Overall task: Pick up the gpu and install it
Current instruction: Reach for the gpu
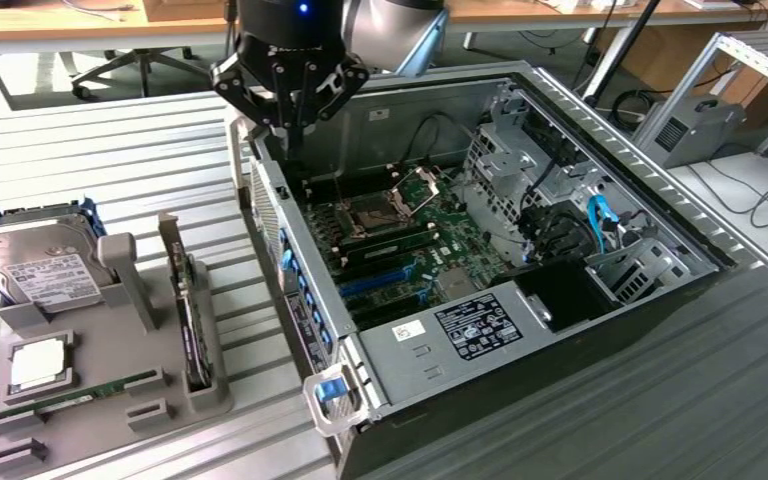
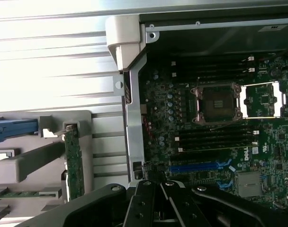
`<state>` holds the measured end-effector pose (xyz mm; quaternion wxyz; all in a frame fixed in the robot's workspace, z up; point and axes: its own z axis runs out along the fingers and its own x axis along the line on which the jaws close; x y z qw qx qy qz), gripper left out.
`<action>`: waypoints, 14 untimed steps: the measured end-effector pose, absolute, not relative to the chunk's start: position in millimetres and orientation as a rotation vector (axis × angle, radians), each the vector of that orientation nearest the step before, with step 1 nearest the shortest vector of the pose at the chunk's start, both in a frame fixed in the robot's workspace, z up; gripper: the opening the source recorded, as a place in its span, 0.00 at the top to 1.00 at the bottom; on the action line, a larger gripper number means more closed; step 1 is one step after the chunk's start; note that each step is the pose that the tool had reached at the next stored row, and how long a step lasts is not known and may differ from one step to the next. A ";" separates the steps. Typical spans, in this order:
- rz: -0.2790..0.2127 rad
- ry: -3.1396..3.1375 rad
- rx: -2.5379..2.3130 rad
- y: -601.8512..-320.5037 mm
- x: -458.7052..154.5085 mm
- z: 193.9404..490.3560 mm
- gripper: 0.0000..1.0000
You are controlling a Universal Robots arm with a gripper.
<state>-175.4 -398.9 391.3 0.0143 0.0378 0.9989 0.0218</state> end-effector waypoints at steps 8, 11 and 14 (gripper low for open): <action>0.068 3.110 0.118 -398.9 -177.8 391.2 0.89; 0.068 3.110 0.118 -398.9 -178.7 391.2 0.89; 0.068 3.110 0.118 -398.9 -179.6 391.2 0.89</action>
